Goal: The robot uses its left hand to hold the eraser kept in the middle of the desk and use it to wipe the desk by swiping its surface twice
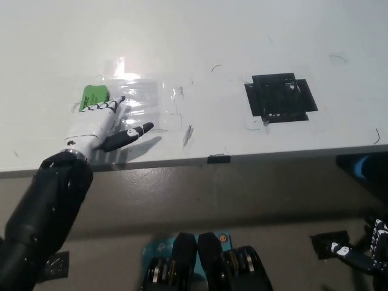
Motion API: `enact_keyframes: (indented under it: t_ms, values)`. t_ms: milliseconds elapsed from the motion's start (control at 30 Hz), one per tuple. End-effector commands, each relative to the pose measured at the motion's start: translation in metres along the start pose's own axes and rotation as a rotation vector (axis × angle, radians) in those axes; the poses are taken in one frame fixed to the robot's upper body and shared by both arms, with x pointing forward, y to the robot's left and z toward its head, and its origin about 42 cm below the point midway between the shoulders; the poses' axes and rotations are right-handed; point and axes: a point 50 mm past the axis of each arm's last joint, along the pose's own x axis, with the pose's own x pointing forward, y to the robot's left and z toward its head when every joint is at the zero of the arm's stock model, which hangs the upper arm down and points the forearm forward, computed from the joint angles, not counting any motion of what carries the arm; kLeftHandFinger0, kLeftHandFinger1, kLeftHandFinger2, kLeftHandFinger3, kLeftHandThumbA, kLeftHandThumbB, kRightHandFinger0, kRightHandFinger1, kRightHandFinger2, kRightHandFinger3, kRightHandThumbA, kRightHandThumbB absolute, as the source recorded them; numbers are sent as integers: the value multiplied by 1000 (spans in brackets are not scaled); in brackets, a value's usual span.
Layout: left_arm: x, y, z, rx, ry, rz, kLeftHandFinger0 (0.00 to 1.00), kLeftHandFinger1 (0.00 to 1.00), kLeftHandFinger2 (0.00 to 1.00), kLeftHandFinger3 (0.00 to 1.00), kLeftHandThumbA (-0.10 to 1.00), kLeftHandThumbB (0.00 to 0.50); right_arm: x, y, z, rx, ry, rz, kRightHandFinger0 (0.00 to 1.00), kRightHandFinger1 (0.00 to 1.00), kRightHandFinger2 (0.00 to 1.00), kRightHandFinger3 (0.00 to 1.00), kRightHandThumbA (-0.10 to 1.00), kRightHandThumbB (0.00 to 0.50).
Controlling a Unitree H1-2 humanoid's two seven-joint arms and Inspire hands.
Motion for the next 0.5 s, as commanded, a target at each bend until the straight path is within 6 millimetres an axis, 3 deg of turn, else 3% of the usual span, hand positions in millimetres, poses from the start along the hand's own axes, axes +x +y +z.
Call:
enact_keyframes:
  t_ms: [0, 67, 233, 433, 467]
  values:
    - [-4, -5, -19, 45, 31, 1, 1000, 1000, 1000, 1000, 1000, 192, -1, -2, 17, -6, -58, -9, 1000, 1000, 1000, 1000, 1000, 0]
    - [-6, -7, -28, 101, 66, -33, 1000, 1000, 1000, 1000, 1000, 217, -2, -2, 16, 1, -56, -16, 1000, 1000, 1000, 1000, 1000, 11]
    - [-8, 4, -48, 153, 77, 4, 1000, 1000, 1000, 1000, 1000, 193, -2, -4, 16, 13, -55, -14, 1000, 1000, 1000, 1000, 1000, 5]
    - [-9, -2, -45, 82, 76, 29, 1000, 1000, 1000, 1000, 1000, 203, -2, -8, 16, 19, -55, -33, 1000, 1000, 1000, 1000, 1000, 28]
    - [-11, -16, -41, 11, 92, 14, 1000, 1000, 1000, 1000, 1000, 231, -2, -9, 17, 32, -57, -38, 1000, 1000, 1000, 1000, 1000, 22]
